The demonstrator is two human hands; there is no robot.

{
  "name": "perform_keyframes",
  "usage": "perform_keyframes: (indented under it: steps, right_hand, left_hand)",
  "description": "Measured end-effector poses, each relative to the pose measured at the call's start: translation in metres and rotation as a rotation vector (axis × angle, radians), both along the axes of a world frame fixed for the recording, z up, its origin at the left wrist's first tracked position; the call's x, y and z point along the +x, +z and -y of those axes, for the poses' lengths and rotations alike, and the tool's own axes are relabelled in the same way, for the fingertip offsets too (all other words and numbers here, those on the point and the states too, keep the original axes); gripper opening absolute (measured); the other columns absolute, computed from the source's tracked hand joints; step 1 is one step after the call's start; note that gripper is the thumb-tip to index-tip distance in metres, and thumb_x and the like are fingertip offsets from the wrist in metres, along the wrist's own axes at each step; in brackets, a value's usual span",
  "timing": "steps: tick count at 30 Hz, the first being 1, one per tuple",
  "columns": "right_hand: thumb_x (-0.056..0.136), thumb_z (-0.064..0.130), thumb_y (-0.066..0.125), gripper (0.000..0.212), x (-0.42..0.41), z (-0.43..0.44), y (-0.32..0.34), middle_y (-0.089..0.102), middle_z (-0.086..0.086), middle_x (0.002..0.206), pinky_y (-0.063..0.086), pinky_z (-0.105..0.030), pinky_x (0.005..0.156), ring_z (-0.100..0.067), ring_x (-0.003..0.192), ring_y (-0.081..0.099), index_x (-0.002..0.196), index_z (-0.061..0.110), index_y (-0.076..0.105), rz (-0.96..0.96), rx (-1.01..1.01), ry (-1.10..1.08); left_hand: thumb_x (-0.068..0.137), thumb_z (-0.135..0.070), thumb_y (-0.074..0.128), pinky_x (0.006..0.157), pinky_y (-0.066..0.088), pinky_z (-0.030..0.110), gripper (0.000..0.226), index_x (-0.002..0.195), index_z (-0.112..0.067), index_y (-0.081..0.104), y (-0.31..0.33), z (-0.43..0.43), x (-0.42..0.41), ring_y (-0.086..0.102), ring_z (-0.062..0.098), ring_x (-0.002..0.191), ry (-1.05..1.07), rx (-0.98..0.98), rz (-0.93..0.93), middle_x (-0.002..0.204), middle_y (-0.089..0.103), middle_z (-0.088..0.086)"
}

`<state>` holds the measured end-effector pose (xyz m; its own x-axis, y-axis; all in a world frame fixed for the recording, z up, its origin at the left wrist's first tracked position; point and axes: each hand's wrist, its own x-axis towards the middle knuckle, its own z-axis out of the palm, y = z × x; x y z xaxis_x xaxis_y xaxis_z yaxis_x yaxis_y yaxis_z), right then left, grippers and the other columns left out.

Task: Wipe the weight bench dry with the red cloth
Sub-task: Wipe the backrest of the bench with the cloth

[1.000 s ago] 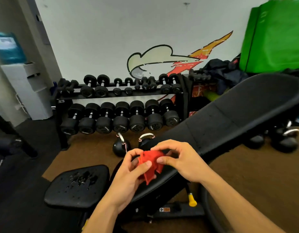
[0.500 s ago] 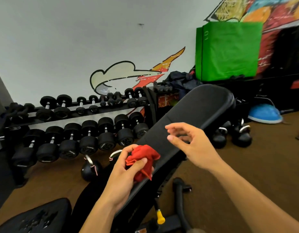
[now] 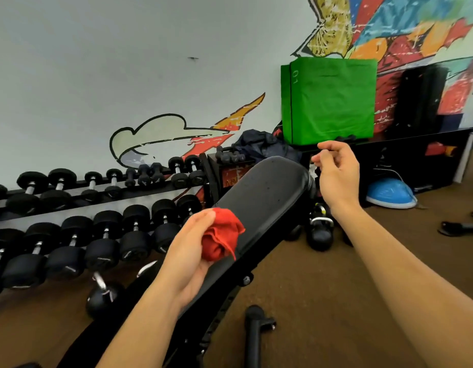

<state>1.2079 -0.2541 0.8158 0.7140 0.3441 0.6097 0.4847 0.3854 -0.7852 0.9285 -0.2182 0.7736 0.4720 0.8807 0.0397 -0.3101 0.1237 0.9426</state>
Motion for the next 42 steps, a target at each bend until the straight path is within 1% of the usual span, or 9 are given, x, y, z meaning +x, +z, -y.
perform_keyframes:
  steps: [3, 8, 16, 20, 24, 27, 30, 35, 42]
  right_hand:
    - [0.104, 0.016, 0.047, 0.019, 0.020, -0.018, 0.000, 0.069, 0.005, 0.082, 0.053, -0.038, 0.089, -0.014, 0.083, 0.066, 0.099, 0.029, 0.060, -0.067, -0.042, 0.027]
    - [0.108, 0.016, 0.038, 0.024, 0.027, -0.045, -0.004, 0.068, 0.003, 0.074, 0.052, -0.042, 0.091, -0.013, 0.075, 0.065, 0.099, 0.025, 0.058, -0.203, -0.030, 0.064]
    - [0.105, 0.026, 0.032, 0.028, 0.026, -0.063, -0.015, 0.072, 0.005, 0.071, 0.054, -0.053, 0.093, -0.020, 0.083, 0.072, 0.091, 0.033, 0.055, -0.311, 0.068, -0.077]
    - [0.108, 0.026, 0.031, 0.026, 0.029, -0.065, -0.019, 0.072, 0.005, 0.072, 0.054, -0.051, 0.090, -0.020, 0.083, 0.072, 0.097, 0.030, 0.055, -0.258, 0.071, -0.127]
    - [0.110, 0.025, 0.032, 0.026, 0.029, -0.067, -0.023, 0.072, 0.007, 0.072, 0.054, -0.049, 0.088, -0.017, 0.080, 0.071, 0.099, 0.027, 0.056, -0.243, 0.078, -0.150]
    - [0.110, 0.026, 0.033, 0.027, 0.030, -0.069, -0.024, 0.072, 0.009, 0.070, 0.054, -0.052, 0.087, -0.016, 0.077, 0.070, 0.098, 0.029, 0.056, -0.245, 0.079, -0.154]
    - [0.110, 0.026, 0.033, 0.030, 0.031, -0.069, -0.024, 0.072, 0.012, 0.070, 0.054, -0.053, 0.088, -0.016, 0.078, 0.070, 0.092, 0.037, 0.054, -0.241, 0.068, -0.165]
    - [0.109, 0.026, 0.033, 0.029, 0.031, -0.068, -0.024, 0.072, 0.010, 0.070, 0.054, -0.053, 0.088, -0.014, 0.077, 0.071, 0.094, 0.035, 0.056, -0.230, 0.064, -0.168]
    - [0.110, 0.024, 0.033, 0.032, 0.029, -0.068, -0.022, 0.071, 0.009, 0.070, 0.054, -0.048, 0.087, -0.016, 0.078, 0.070, 0.089, 0.037, 0.053, -0.238, 0.043, -0.187]
  left_hand:
    - [0.098, -0.022, 0.066, 0.085, 0.057, 0.033, 0.017, 0.113, -0.029, 0.071, 0.017, -0.009, 0.045, 0.072, 0.013, 0.100, 0.023, 0.271, -0.188, 0.114, 0.074, 0.001]
    - [0.090, -0.031, 0.077, 0.092, 0.044, 0.024, 0.047, 0.133, -0.030, 0.057, 0.041, -0.022, 0.108, 0.060, 0.009, 0.110, 0.073, 0.694, -0.548, 0.123, 0.061, -0.011]
    - [0.096, -0.027, 0.068, 0.093, 0.042, 0.025, 0.022, 0.118, -0.029, 0.067, 0.055, -0.038, 0.156, 0.055, 0.006, 0.100, 0.077, 1.002, -0.638, 0.108, 0.064, -0.014]
    - [0.098, -0.026, 0.066, 0.104, 0.042, 0.028, 0.027, 0.125, -0.027, 0.066, 0.050, -0.045, 0.160, 0.059, 0.010, 0.114, 0.038, 1.117, -0.642, 0.121, 0.068, -0.009]
    - [0.098, -0.022, 0.067, 0.103, 0.038, 0.017, 0.029, 0.125, -0.032, 0.067, 0.044, -0.057, 0.146, 0.057, 0.001, 0.115, -0.083, 1.120, -0.661, 0.123, 0.067, -0.015]
    - [0.097, -0.022, 0.068, 0.103, 0.042, 0.023, 0.027, 0.120, -0.038, 0.068, 0.045, -0.068, 0.143, 0.060, 0.003, 0.112, -0.084, 1.081, -0.679, 0.117, 0.068, -0.017]
    - [0.097, -0.020, 0.068, 0.096, 0.037, 0.018, 0.026, 0.119, -0.033, 0.070, 0.053, -0.068, 0.157, 0.057, 0.007, 0.111, -0.006, 1.072, -0.701, 0.115, 0.065, -0.015]
    - [0.095, -0.016, 0.069, 0.103, 0.042, 0.029, 0.029, 0.123, -0.025, 0.069, 0.055, -0.057, 0.171, 0.060, 0.011, 0.113, 0.006, 1.168, -0.603, 0.117, 0.069, -0.010]
    - [0.096, -0.021, 0.070, 0.102, 0.042, 0.021, 0.031, 0.122, -0.038, 0.067, 0.036, -0.064, 0.135, 0.059, 0.001, 0.111, -0.067, 1.099, -0.666, 0.116, 0.069, -0.017]
